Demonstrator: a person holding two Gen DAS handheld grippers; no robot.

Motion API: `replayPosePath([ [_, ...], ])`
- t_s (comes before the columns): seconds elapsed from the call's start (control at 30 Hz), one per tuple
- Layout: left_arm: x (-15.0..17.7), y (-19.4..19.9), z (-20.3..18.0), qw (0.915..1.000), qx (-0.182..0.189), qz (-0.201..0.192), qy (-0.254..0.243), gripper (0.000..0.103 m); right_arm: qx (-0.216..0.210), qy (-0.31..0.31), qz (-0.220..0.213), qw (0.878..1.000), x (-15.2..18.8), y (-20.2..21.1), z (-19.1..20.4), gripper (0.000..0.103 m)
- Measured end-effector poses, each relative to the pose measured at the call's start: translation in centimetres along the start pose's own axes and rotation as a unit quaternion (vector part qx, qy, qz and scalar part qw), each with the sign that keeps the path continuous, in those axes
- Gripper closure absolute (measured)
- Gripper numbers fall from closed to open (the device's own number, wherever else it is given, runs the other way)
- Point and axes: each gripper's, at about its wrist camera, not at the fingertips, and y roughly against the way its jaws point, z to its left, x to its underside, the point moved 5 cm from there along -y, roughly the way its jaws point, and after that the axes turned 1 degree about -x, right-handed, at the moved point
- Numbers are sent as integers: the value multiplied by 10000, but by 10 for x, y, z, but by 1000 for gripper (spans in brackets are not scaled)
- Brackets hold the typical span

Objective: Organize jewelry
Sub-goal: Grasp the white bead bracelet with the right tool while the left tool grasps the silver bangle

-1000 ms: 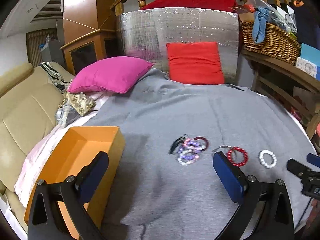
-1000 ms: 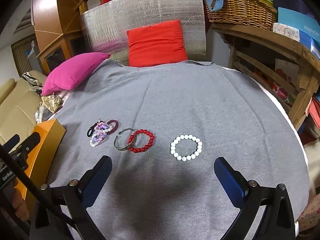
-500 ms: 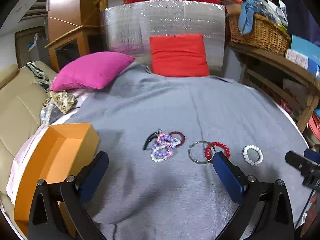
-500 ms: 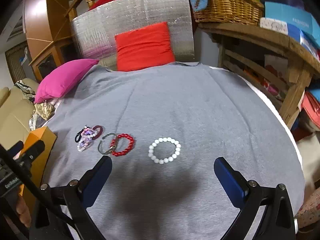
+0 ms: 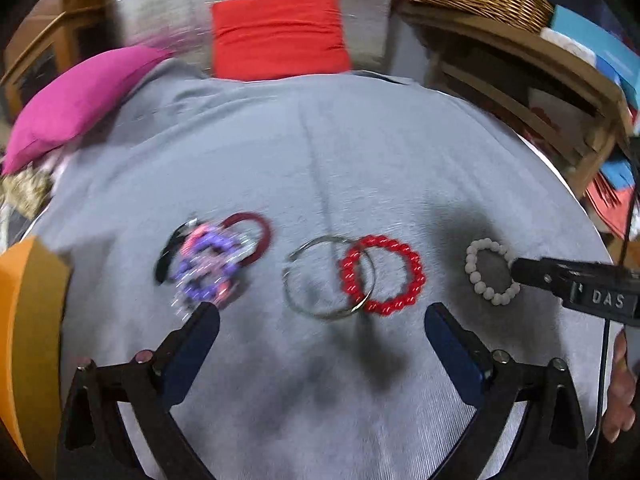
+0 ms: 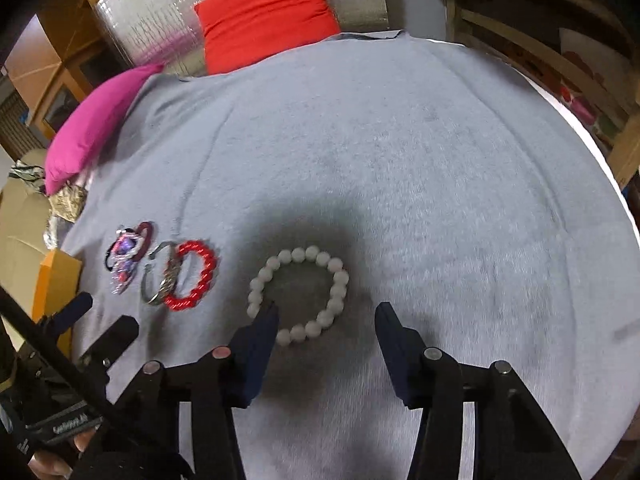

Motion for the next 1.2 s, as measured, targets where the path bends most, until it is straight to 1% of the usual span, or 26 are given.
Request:
replayPosePath([
  [0.03, -2, -4, 0, 10000, 48, 55, -65, 22, -35, -16, 60, 10000, -2, -4, 0, 58],
  [0.07, -4, -10, -2, 9998, 124, 119, -130, 40, -35, -13, 131, 9999, -3, -6, -1, 60],
  [0.13, -5, -24, -5, 9988, 321, 334, -184, 53, 40, 24, 228, 9997, -4, -14, -1, 60],
  [0.2, -3, -31, -6, 9978, 465, 410, -232, 58, 133, 105, 313, 9994, -5, -21, 1, 60],
  [0.23, -2, -30, -5, 9975, 480, 430, -279, 60, 195, 142, 302, 9993, -6, -23, 2, 62],
  [0.3, -2, -26, -8, 9969, 535, 419, -392, 67, 242, 175, 288, 9991, -8, -25, 4, 64],
  [0.33, -5, -32, -9, 9965, 567, 456, -418, 77, 256, 159, 283, 9991, -8, -25, 4, 68],
  [0.37, -6, -35, -9, 9962, 595, 482, -423, 82, 284, 156, 275, 9991, -8, -25, 4, 72],
  [0.4, -6, -34, -9, 9962, 585, 493, -421, 83, 301, 157, 257, 9991, -10, -26, 4, 78],
  [0.43, -6, -33, -9, 9962, 591, 492, -416, 88, 284, 155, 249, 9992, -10, -26, 4, 84],
  [0.5, -5, -28, -6, 9959, 663, 504, -360, 94, 241, 150, 238, 9993, -10, -23, 3, 90],
  [0.6, -2, -16, -4, 9958, 735, 459, -305, 94, 191, 145, 155, 9996, -8, -14, 1, 91],
  [0.7, 1, -3, -2, 9958, 797, 335, -305, 94, 63, 173, -17, 9998, -10, -3, 3, 92],
  [0.83, 6, 22, 4, 9957, 889, 144, -218, 94, -78, 263, -217, 9994, -9, 14, 8, 92],
  [0.93, 10, 37, 5, 9951, 972, 40, -174, 94, -287, 272, -292, 9988, -7, 24, 11, 92],
  [1.0, 13, 48, 6, 9947, 1002, -31, -210, 94, -283, 291, -325, 9986, -4, 22, 12, 92],
  [1.07, 17, 50, 6, 9948, 983, -59, -243, 94, -256, 158, -193, 9994, -2, 20, 7, 91],
  [1.1, 17, 51, 7, 9946, 1011, -23, -251, 94, -252, 67, -108, 9996, -3, 13, 6, 87],
  [1.13, 19, 52, 7, 9944, 1024, 12, -262, 94, -169, -13, 1, 9999, -3, 9, 0, 75],
  [1.17, 21, 52, 9, 9945, 1013, 17, -280, 94, -98, -45, 14, 9999, -5, 6, -3, 67],
  [1.2, 23, 54, 11, 9944, 1010, 5, -322, 94, -64, -57, -14, 10000, -5, 4, -5, 55],
])
